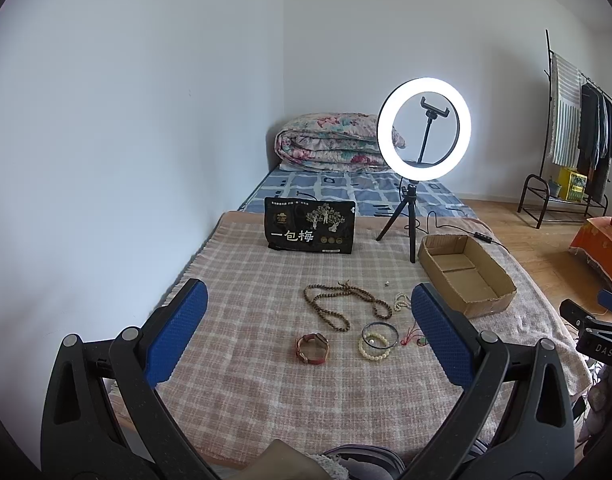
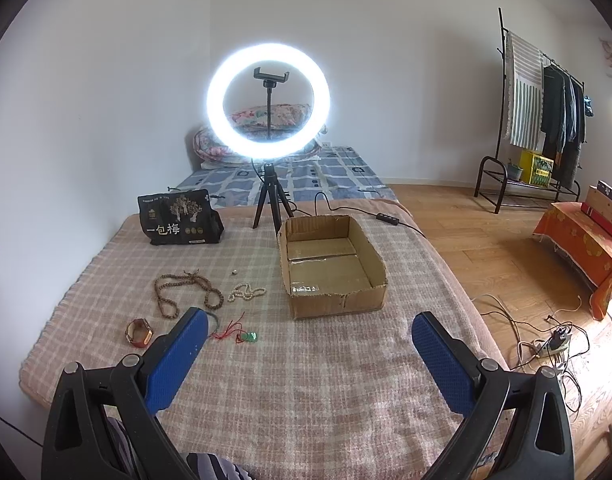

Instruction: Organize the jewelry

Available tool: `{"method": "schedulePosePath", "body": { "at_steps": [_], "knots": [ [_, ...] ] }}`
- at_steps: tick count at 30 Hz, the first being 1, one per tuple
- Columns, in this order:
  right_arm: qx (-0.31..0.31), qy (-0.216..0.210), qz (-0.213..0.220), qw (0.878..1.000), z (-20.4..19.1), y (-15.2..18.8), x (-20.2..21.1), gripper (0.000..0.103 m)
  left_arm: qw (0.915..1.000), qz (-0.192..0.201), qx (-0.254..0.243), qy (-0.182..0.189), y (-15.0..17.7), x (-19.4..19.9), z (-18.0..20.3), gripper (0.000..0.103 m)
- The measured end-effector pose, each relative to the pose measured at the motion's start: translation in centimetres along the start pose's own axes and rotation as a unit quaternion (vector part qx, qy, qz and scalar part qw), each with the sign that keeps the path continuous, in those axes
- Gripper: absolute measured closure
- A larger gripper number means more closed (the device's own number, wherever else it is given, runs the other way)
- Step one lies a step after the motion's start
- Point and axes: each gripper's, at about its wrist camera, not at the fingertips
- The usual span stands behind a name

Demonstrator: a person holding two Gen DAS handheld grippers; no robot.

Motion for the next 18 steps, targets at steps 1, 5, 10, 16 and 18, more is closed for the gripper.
{"method": "schedulePosePath", "body": {
  "at_steps": [1,5,10,16,18],
  "knots": [
    [0.000,0.001,-0.001,1.000,-0.10,-0.13,-0.19,0.000,1.0000,0.000,0.000,0.001,0.07,-0.10,-0.05,0.000],
    [0.001,0.000,-0.003,1.000,-0.09,-0.15,-0.23,0.000,1.0000,0.000,0.000,0.000,0.05,-0.03,-0.05,0.000],
    [0.000,0.000,-0.002,1.000,-0.07,-0.10,-0.25,0.000,1.0000,0.000,0.001,0.000,-0.12,0.15,0.13,0.000],
    [-0.001,0.000,-0.005,1.000,-0.04,0.14,-0.42,0.000,1.0000,0.000,0.000,0.001,-0.06,0.16,0.04,0.000],
    [-0.001,0.001,-0.007,1.000,-0.06,0.22,-0.44,0.000,1.0000,0.000,0.001,0.000,-0.03,0.13,0.02,0.000]
  ]
}}
Point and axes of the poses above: each gripper's, at about its wrist camera, not at the fingertips, and x roughly against the way its jaws point, z to its right, y to its underside, and after that the axes turned 3 degrees about -y, right-handed
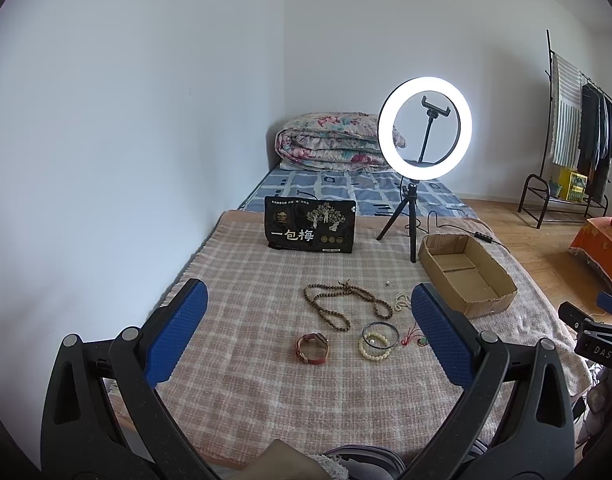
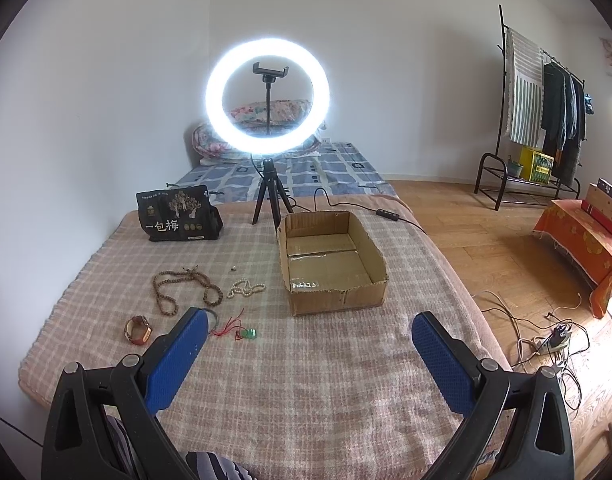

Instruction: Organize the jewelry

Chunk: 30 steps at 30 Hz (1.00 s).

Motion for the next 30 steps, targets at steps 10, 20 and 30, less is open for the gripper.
{"method": "schedulePosePath", "body": {
  "at_steps": [10,20,30],
  "knots": [
    [0.000,0.001,-0.003,1.000,0.0,0.1,-0.2,0.000,1.0000,-0.001,0.000,0.000,0.0,0.0,0.1,0.000],
    [0.003,-0.001,-0.014,1.000,0.0,0.1,-1.3,0.000,0.9997,-0.019,0.005,-0.018,0.6,-1.6,-0.9,0.000],
    [0.034,-0.025,-0.025,0.999,-0.9,-0.5,-4.5,0.000,0.9982,-0.054,-0.003,-0.025,2.5,-6.6,-3.9,0.000]
  ]
}}
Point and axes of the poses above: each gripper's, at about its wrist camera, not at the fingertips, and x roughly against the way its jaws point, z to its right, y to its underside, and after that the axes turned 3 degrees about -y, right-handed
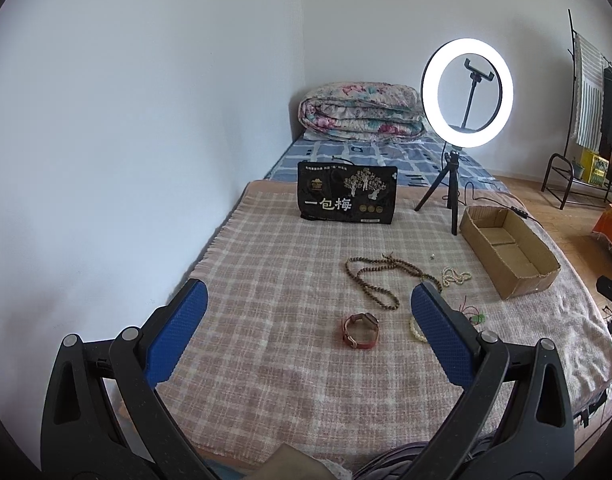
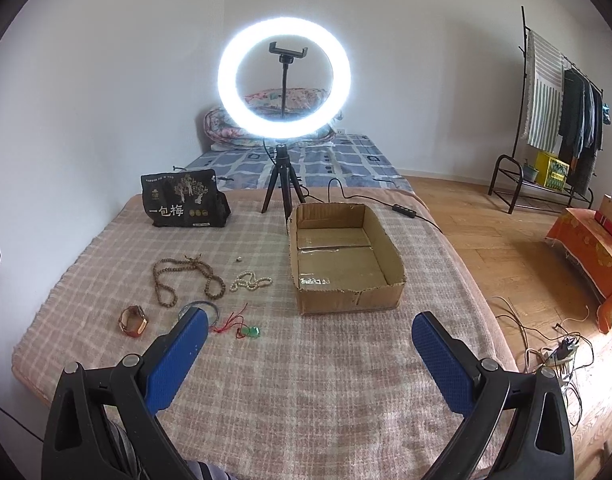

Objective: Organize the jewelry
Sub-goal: 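Close the left tool on the red watch while the right tool grasps the blue bangle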

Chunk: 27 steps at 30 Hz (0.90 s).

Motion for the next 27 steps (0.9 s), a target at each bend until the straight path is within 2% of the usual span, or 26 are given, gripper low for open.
{"method": "schedulePosePath", "body": {
  "at_steps": [5,10,17,21,27],
  "knots": [
    [0.019,-0.029,-0.017,0.999,-0.8,-0.6,-3.2,0.000,0.9990,-0.038,0.009,0.020,1.3,-3.9,-0.9,0.000],
    [0.040,-0.058,-0.044,0.997,-1.8,-0.8,-6.9,0.000,0.9949,-0.075,0.018,0.065,2.4,-7.2,-0.9,0.000],
    [0.089,-0.109,-0.089,0.986,-4.5,-0.5,-12.1,0.000,0.9886,-0.111,0.002,0.102,4.2,-11.4,0.9,0.000],
    [0.087,-0.142,-0.114,0.979,-5.3,-0.3,-15.0,0.000,0.9845,-0.134,-0.006,0.113,5.2,-13.8,1.8,0.001],
    [0.102,-0.166,-0.147,0.970,-6.8,0.5,-18.9,0.000,0.9795,-0.160,-0.032,0.118,6.7,-17.1,3.6,0.001]
  ]
}}
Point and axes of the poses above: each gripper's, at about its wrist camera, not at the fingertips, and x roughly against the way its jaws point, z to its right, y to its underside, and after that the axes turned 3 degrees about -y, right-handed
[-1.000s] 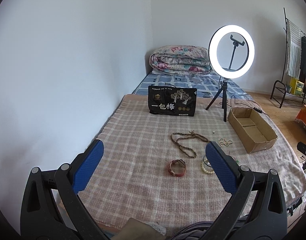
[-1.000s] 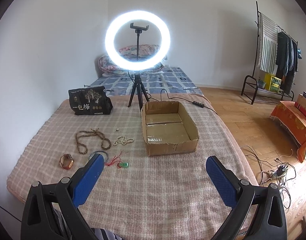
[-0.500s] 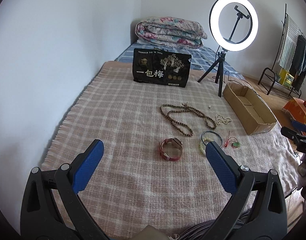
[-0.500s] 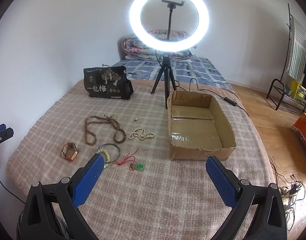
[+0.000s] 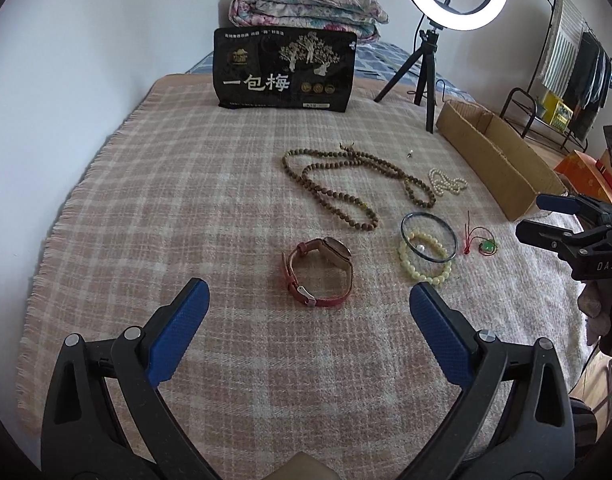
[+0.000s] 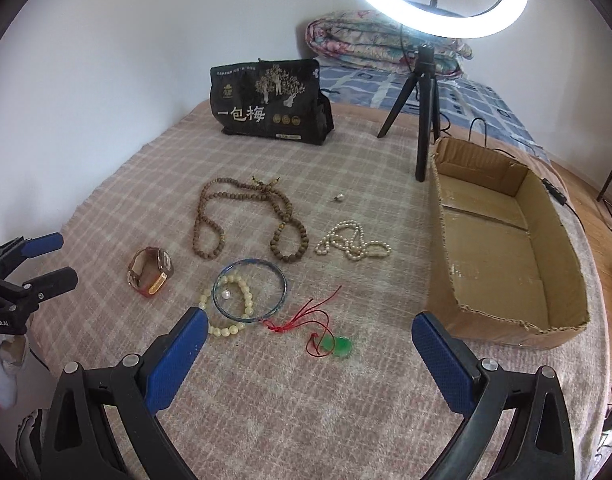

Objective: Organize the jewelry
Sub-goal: 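Close the left tool on the red watch while the right tool grasps the blue bangle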

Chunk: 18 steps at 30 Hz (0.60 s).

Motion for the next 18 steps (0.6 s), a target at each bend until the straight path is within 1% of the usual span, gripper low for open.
{"method": "schedulePosePath", "body": {
  "at_steps": [5,7,15,17,18],
  "knots": [
    [0.025,-0.018,-0.025,0.999,-1.0,-0.7,-3.2,0.000,0.9998,-0.015,0.007,0.005,0.1,-2.7,0.0,0.002],
    [0.032,-0.030,-0.031,0.999,-1.5,-0.9,-4.2,0.000,0.9998,-0.019,0.007,0.006,0.1,-3.3,0.3,0.006],
    [0.045,-0.067,-0.064,0.995,-2.7,-1.7,-7.5,0.000,0.9995,-0.023,0.016,0.014,0.3,-4.9,0.2,0.007],
    [0.051,-0.070,-0.072,0.994,-2.9,-1.9,-8.2,0.001,0.9995,-0.022,0.019,0.015,0.4,-5.2,0.1,0.009],
    [0.054,-0.072,-0.076,0.993,-3.0,-2.0,-8.4,0.001,0.9994,-0.023,0.020,0.016,0.4,-5.3,0.0,0.012]
  ]
}}
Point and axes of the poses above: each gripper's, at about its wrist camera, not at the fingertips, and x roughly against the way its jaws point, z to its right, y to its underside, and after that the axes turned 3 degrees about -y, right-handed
